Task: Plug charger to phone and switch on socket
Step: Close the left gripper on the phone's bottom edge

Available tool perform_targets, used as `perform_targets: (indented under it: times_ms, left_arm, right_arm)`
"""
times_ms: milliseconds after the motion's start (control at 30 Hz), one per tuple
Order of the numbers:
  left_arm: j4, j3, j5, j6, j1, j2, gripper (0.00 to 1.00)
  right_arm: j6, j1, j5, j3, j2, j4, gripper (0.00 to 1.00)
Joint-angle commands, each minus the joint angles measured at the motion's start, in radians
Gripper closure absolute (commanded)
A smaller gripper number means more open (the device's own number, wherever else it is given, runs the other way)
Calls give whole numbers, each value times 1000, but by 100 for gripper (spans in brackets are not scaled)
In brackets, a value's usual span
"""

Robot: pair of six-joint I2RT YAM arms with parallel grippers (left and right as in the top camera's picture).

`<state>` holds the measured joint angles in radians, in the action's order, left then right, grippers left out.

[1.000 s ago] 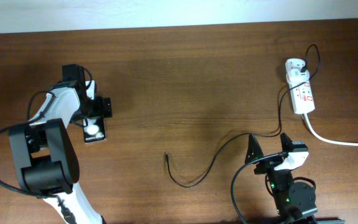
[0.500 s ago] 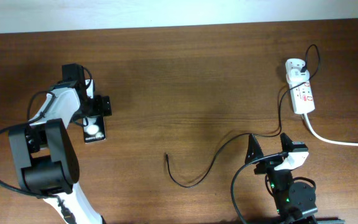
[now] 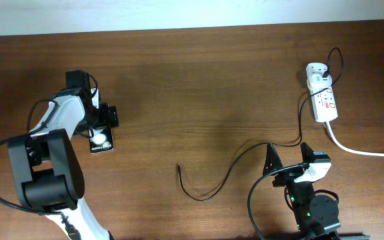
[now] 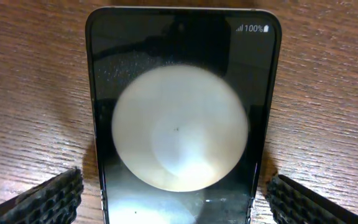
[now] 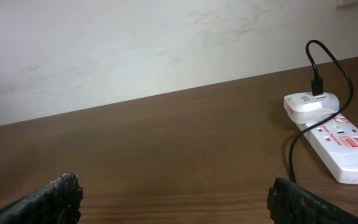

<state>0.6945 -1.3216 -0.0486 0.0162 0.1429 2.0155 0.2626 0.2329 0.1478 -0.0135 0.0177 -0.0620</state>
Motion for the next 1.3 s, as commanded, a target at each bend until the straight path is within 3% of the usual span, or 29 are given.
perform_targets:
  times_ms: [0,1033,1167,1267]
  left_arm:
    - [-43,75,27,-31,2,32,1]
    - [-1,91,27,-93,2,32,0]
    - [-1,91,27,-94,2,32,12]
    - [-2,91,27,-94,2,32,12]
  right_arm:
    - [5,-5,-5,8,-6,-3,1]
    - [5,-5,-5,8,-6,-3,1]
    - [5,-5,-5,8,-6,-3,1]
    - [5,-5,-5,8,-6,-3,1]
